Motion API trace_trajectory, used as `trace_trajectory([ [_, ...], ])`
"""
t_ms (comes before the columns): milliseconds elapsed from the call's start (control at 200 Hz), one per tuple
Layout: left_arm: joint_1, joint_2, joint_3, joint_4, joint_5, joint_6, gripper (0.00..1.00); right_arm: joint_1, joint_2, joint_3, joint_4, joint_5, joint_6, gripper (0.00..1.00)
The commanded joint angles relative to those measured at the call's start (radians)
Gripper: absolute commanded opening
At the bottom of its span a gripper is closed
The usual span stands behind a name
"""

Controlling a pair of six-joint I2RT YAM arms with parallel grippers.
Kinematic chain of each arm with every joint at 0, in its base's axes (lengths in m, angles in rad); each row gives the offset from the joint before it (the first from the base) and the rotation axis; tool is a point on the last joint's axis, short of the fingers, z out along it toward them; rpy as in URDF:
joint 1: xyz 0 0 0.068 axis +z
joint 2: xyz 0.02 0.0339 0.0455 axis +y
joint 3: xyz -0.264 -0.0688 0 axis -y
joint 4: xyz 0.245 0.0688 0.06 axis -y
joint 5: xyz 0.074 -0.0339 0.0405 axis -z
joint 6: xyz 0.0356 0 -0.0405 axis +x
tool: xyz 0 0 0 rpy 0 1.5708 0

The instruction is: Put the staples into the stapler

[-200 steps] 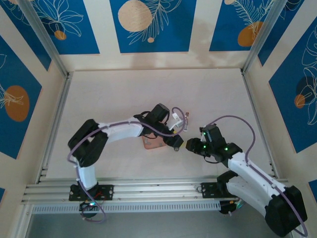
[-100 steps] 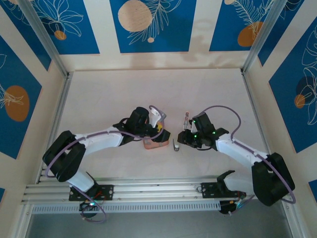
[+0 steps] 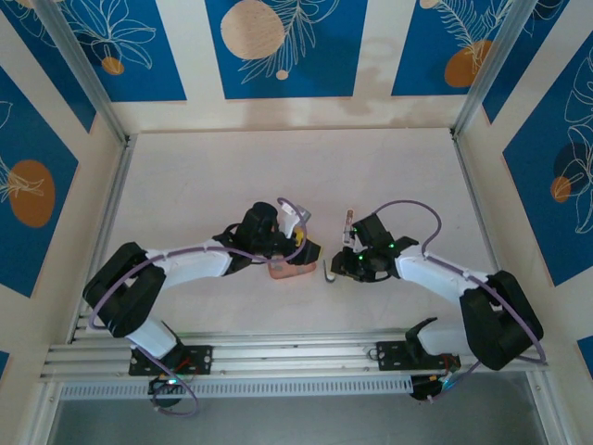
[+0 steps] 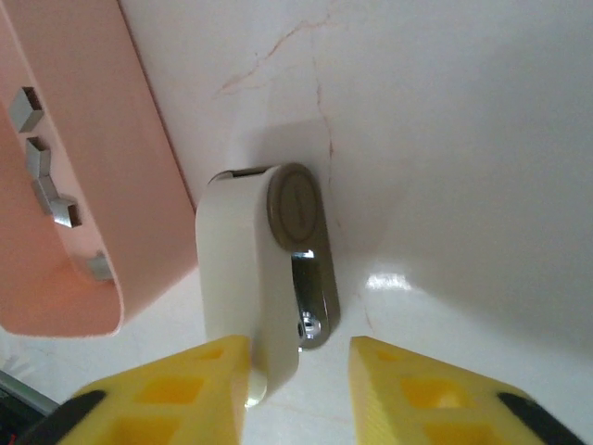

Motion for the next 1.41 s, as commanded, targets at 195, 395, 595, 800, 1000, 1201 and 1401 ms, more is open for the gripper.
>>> trace_trajectory([
  [195, 0.021, 0.107, 0.126, -0.008, 0.079, -0.001, 0.69, -0.097, -0.137, 0.035, -0.077, -0.024, -0.052, 0.41],
  [395, 0.035, 0.2, 0.228, -0.044, 0.113, -0.006, 0.7, -0.122, -0.16, 0.04, -0.115, -0.014, -0.044, 0.42],
  [595, 0.038, 0.37, 0.471, -0.221, 0.169, 0.069, 0.71, -0.293, -0.203, -0.043, -0.061, -0.16, -0.051, 0.45],
  [800, 0.037, 0.507, 0.661, -0.345, 0.086, 0.114, 0.73, -0.373, -0.261, -0.086, -0.08, -0.189, -0.074, 0.45],
  [1000, 0.038, 0.649, 0.813, -0.357, 0.11, 0.087, 0.73, -0.418, -0.295, -0.113, -0.088, -0.212, -0.09, 0.46],
  [1201, 0.037, 0.756, 0.942, -0.352, 0.14, 0.093, 0.72, -0.435, -0.321, -0.13, -0.09, -0.225, -0.096, 0.46],
  [1401, 0.037, 0.797, 0.971, -0.259, 0.228, 0.105, 0.7, -0.458, -0.32, -0.146, -0.083, -0.246, -0.104, 0.46],
])
